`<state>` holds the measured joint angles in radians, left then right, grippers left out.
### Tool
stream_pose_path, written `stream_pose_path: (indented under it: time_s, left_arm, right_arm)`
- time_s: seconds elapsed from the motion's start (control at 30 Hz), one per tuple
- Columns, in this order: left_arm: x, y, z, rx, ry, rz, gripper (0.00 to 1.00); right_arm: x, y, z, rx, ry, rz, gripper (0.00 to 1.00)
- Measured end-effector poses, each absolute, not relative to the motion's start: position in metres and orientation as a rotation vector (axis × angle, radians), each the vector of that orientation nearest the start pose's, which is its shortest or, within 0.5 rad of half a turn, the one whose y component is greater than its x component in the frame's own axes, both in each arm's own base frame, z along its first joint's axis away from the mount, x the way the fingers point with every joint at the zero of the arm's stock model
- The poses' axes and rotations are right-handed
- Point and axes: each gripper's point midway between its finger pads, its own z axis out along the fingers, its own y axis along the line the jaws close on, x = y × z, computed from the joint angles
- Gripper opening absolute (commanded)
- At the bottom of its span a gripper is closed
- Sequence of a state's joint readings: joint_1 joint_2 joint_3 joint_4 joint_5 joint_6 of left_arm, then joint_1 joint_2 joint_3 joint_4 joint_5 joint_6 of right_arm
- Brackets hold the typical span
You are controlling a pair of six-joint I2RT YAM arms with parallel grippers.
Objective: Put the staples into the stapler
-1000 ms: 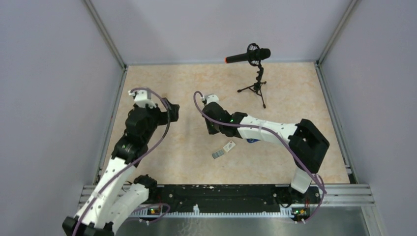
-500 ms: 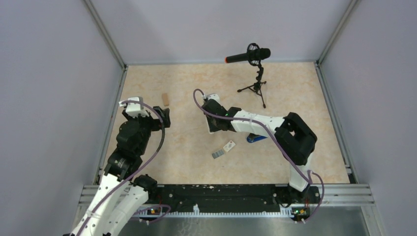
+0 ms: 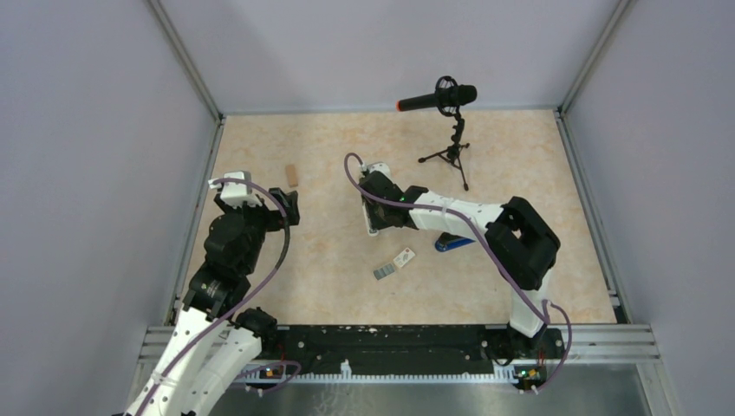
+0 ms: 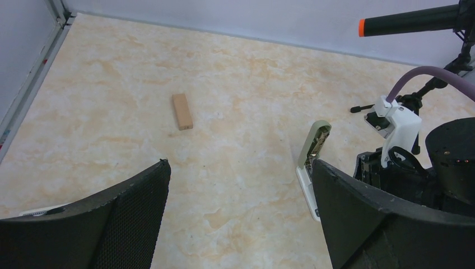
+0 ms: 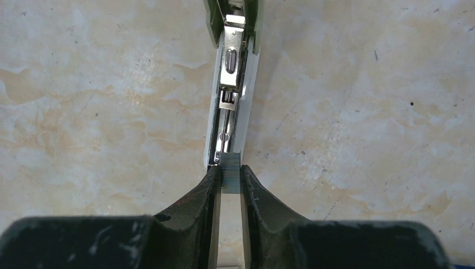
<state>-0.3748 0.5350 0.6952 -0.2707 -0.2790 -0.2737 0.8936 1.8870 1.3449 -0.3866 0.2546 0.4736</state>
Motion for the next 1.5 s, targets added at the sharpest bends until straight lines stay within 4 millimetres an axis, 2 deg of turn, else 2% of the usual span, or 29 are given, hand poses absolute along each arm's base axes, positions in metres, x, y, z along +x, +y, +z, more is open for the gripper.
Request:
stream_pose_path:
  time_s: [0.5,0.9,1.23,1.5]
  left_arm:
    - [0.26,-0.062,0.28,-0.125,1.678,-0.255,0.99]
    - [0.26,-0.062,0.28,-0.124,1.678,-0.255,0.99]
    - [0.26,-0.062,0.28,-0.124,1.676,-0.256,0.99]
    - [0.26,-0.062,0.28,-0.125,1.675,-0.257,0.99]
  right_arm:
    - [0.314,0.356,0.078,-0.366,2.437,0.329,0.17]
    - [0.314,0.357,0.073,-0.343,2.451,0.33,0.17]
    - [0.313,0.356,0.058,-0.34,2.481,0.308,0.17]
    - [0.313,0.357,0.058,-0.334,2.483,0.31,0.17]
